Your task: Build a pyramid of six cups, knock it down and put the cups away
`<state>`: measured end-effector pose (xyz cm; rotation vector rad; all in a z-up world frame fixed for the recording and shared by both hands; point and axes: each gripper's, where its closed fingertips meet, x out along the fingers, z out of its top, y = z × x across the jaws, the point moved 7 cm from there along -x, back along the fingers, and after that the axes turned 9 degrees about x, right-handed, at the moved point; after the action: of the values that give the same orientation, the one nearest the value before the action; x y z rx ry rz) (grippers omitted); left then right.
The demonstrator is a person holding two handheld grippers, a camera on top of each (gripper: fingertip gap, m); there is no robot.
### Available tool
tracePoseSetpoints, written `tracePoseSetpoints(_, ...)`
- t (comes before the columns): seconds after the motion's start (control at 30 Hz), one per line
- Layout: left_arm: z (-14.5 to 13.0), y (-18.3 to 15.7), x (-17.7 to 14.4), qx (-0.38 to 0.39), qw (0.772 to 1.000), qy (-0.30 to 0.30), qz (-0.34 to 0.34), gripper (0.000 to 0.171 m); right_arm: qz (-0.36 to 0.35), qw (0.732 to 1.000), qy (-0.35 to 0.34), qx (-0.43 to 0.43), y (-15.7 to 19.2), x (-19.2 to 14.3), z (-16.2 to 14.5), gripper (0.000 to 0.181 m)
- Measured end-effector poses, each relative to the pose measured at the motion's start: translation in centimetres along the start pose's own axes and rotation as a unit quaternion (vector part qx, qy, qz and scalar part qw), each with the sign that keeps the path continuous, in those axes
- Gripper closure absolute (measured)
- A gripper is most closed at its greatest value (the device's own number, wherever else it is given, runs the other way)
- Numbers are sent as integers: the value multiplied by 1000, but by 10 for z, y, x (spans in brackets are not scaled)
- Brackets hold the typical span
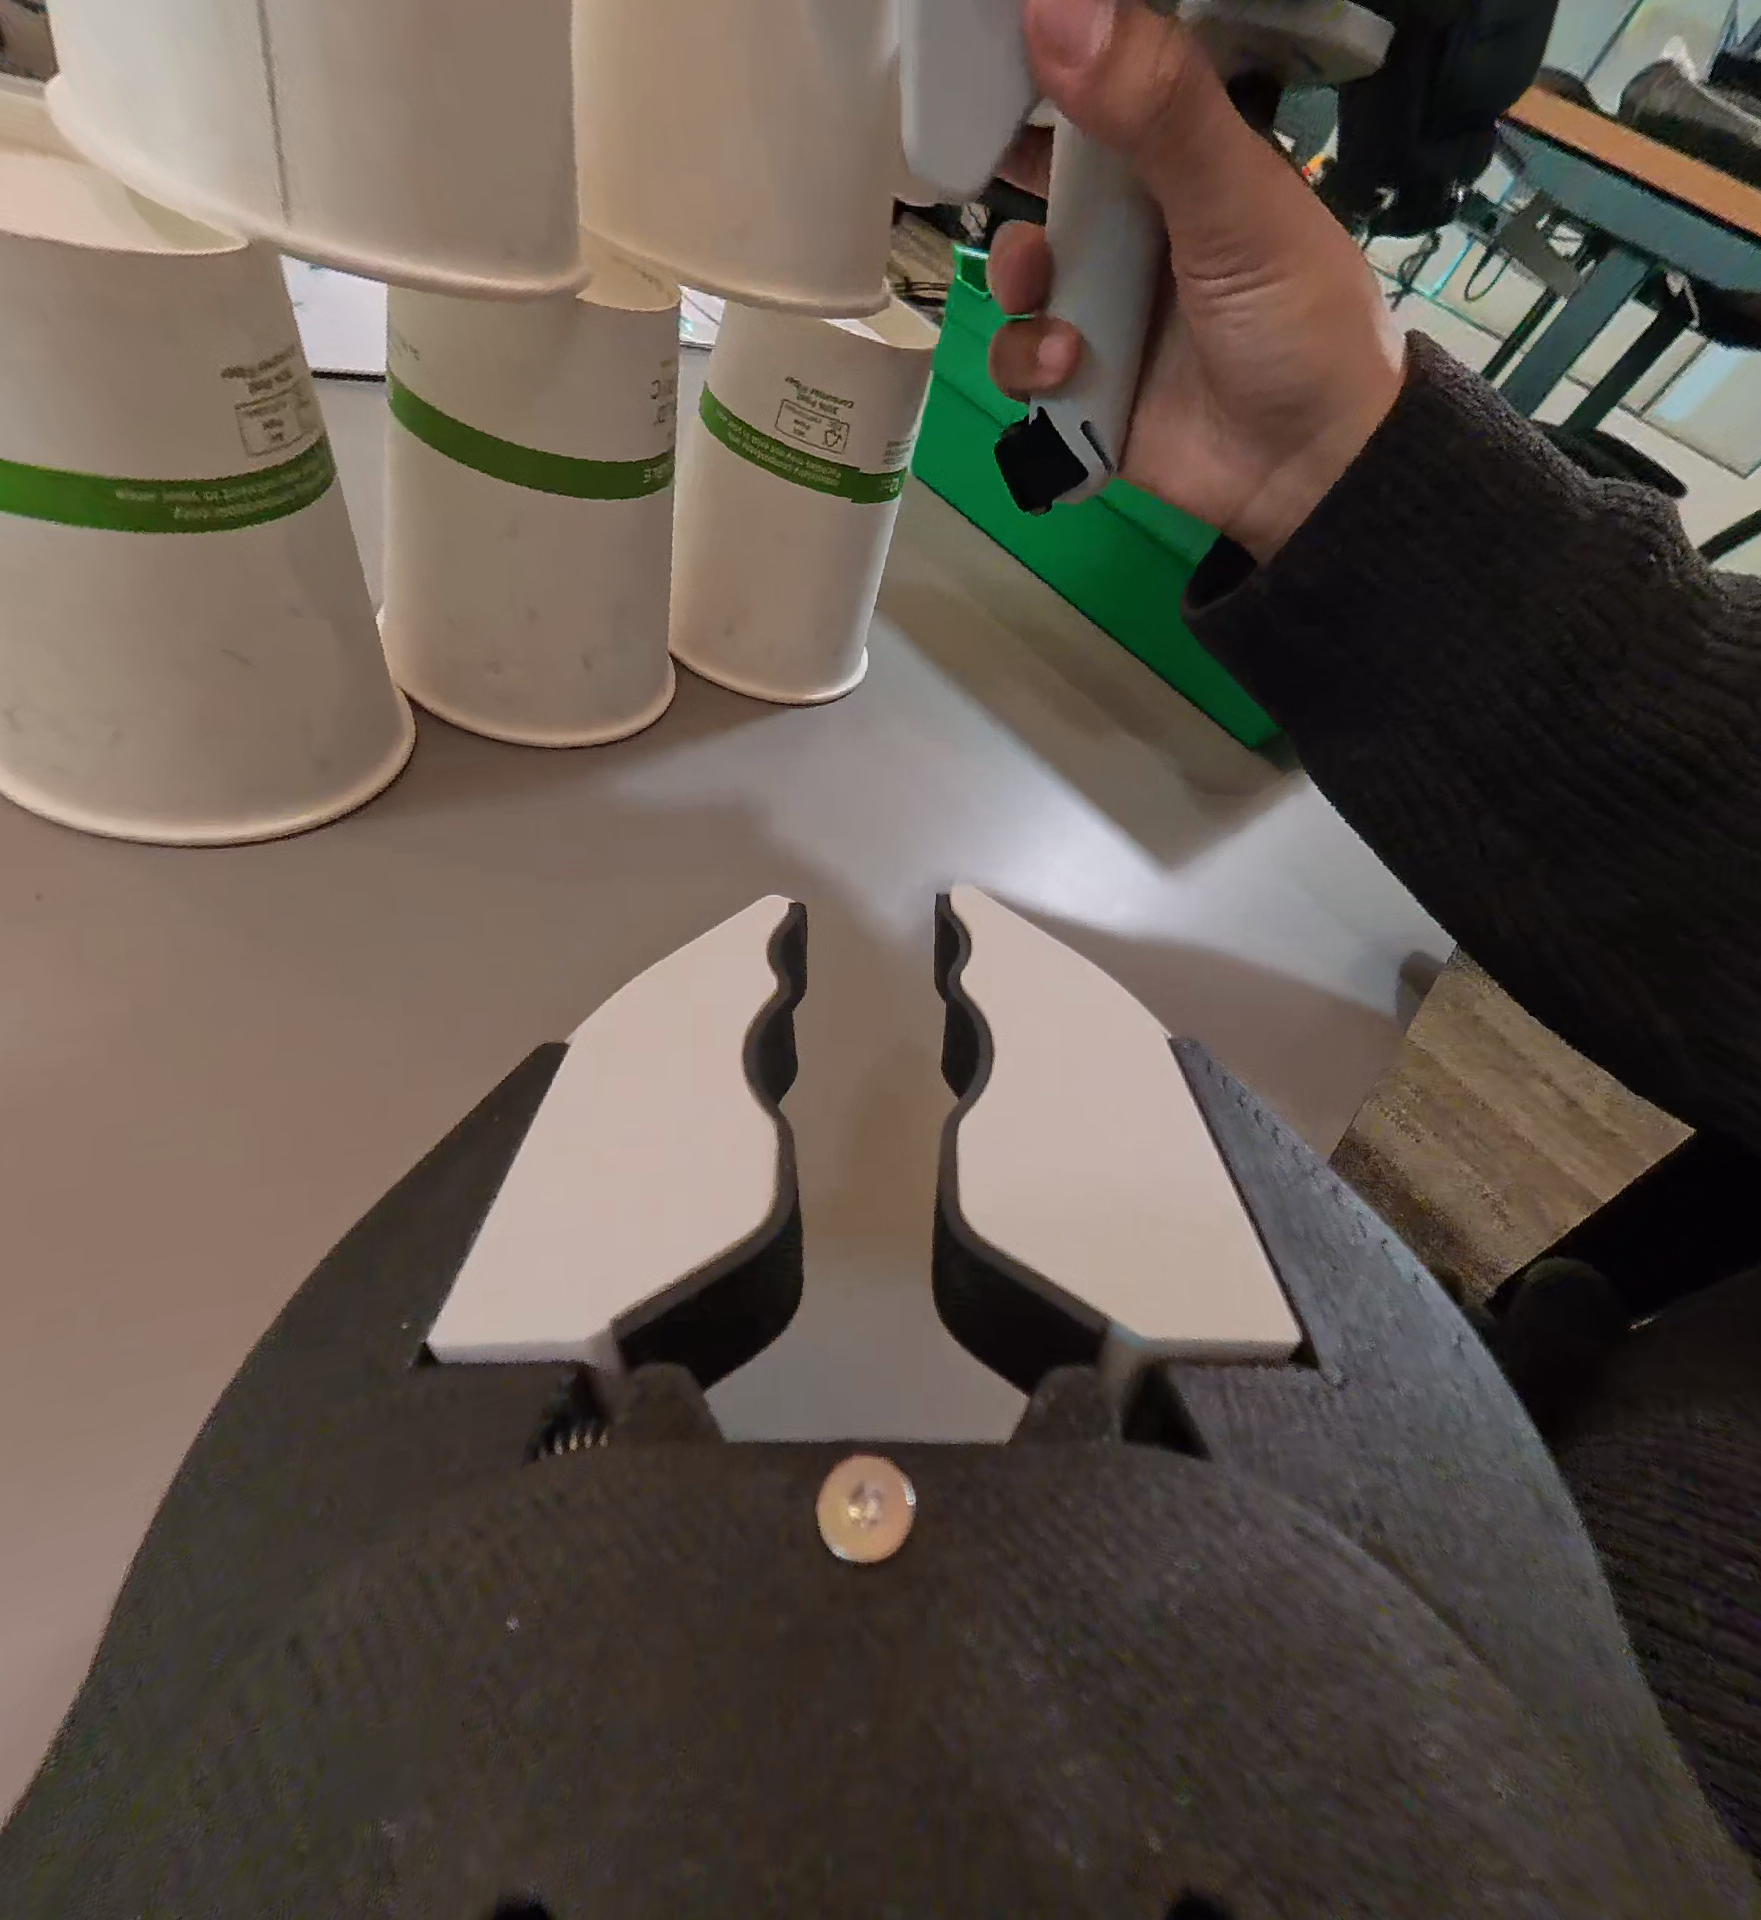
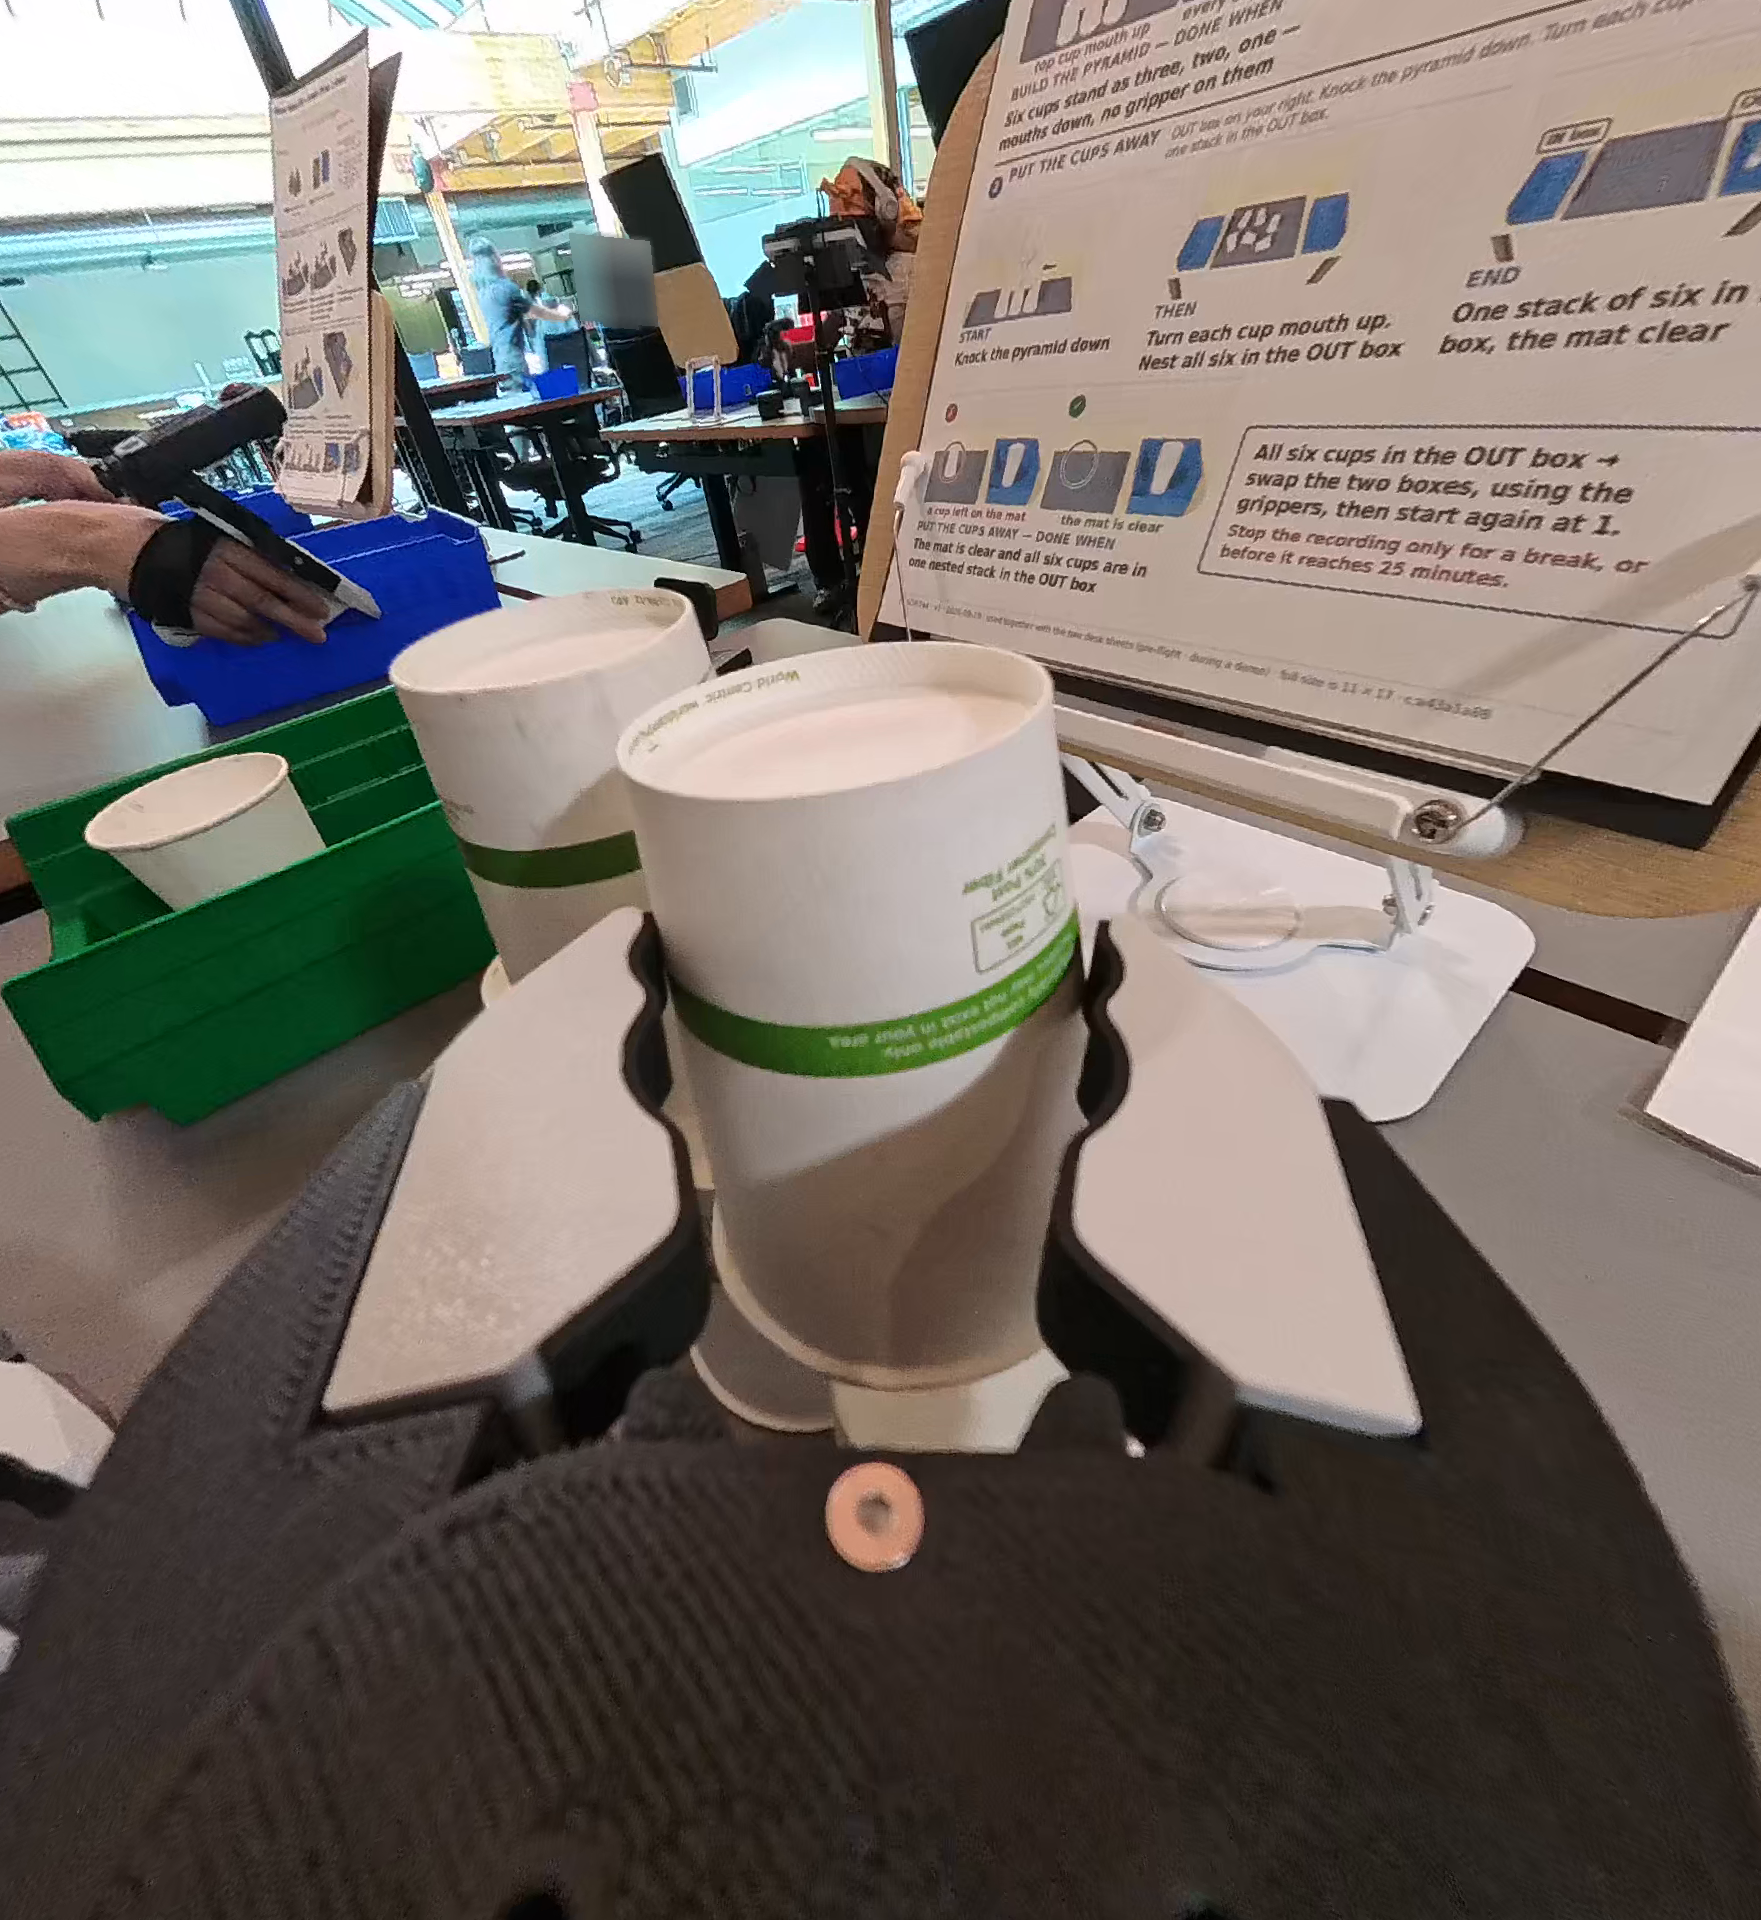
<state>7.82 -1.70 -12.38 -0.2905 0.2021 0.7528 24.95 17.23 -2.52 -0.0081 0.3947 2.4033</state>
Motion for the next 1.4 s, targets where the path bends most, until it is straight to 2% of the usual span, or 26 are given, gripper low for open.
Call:
tracePoseSetpoints(0.23,-1,4,0,-39,999,-3,-7,147,-4,1000,3,2,-4,-2,-2,102)
tracePoseSetpoints(1.4,-1,2,2,-31,999,0,-9,147,-4,1000,-1,4,-4,-11,8,95)
